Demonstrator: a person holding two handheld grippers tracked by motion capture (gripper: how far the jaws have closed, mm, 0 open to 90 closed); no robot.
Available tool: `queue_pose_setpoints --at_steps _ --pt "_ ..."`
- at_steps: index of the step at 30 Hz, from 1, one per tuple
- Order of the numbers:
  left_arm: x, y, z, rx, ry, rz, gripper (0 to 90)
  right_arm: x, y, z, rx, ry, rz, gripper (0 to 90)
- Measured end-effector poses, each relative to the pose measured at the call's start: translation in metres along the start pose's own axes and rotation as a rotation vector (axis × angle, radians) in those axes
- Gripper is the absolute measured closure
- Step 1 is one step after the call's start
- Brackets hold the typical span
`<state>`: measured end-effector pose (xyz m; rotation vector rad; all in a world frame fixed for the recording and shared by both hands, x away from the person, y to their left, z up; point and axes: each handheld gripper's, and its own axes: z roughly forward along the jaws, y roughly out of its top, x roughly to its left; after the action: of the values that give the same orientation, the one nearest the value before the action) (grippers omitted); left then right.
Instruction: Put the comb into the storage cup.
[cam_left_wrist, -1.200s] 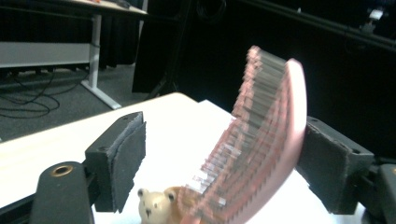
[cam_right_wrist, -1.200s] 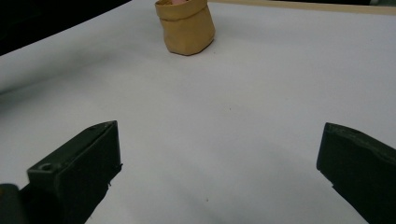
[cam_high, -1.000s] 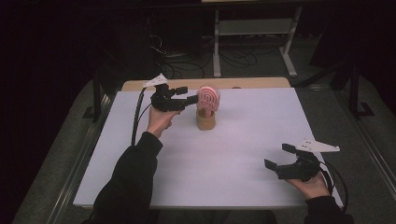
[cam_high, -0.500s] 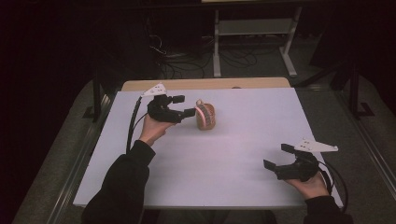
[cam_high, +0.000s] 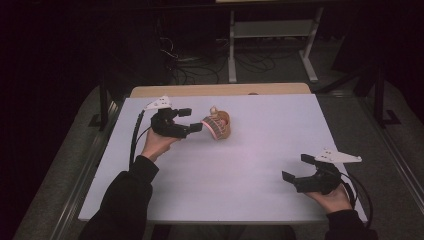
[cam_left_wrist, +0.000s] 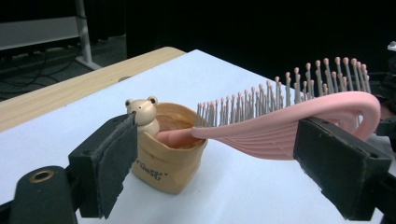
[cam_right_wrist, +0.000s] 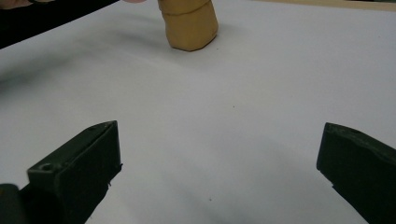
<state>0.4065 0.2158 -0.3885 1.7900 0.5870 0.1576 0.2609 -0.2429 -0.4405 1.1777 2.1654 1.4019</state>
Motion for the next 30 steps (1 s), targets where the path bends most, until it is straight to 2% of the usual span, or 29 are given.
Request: queue_pose_setpoints --at_steps 7,14,17,22,27,30 --pt "0.0 -0.005 -0.008 -0.003 0.006 0.005 12.3 0.0 0.0 0.0 0.001 0.0 0.0 0.0" --pt "0.002 -0.01 -0.015 -0.003 0.008 -0.014 8.5 0.0 0.0 0.0 0.0 -0.001 0.0 0.0" --pt "0.001 -0.012 -0.017 0.013 0.027 -0.006 4.8 0.0 0.0 0.0 0.001 -0.001 -0.001 0.0" --pt "0.001 -0.017 -0.024 0.012 0.058 -0.009 1.8 0.0 0.0 0.0 0.001 -0.001 -0.002 0.0" --pt "0.002 -0.024 -0.033 0.01 0.079 -0.027 0.0 0.0 0.0 0.0 0.001 -0.001 -0.002 0.0" --pt "0.003 -0.029 -0.04 -0.01 0.088 -0.041 0.0 0.001 0.0 0.001 0.003 -0.001 -0.001 0.0"
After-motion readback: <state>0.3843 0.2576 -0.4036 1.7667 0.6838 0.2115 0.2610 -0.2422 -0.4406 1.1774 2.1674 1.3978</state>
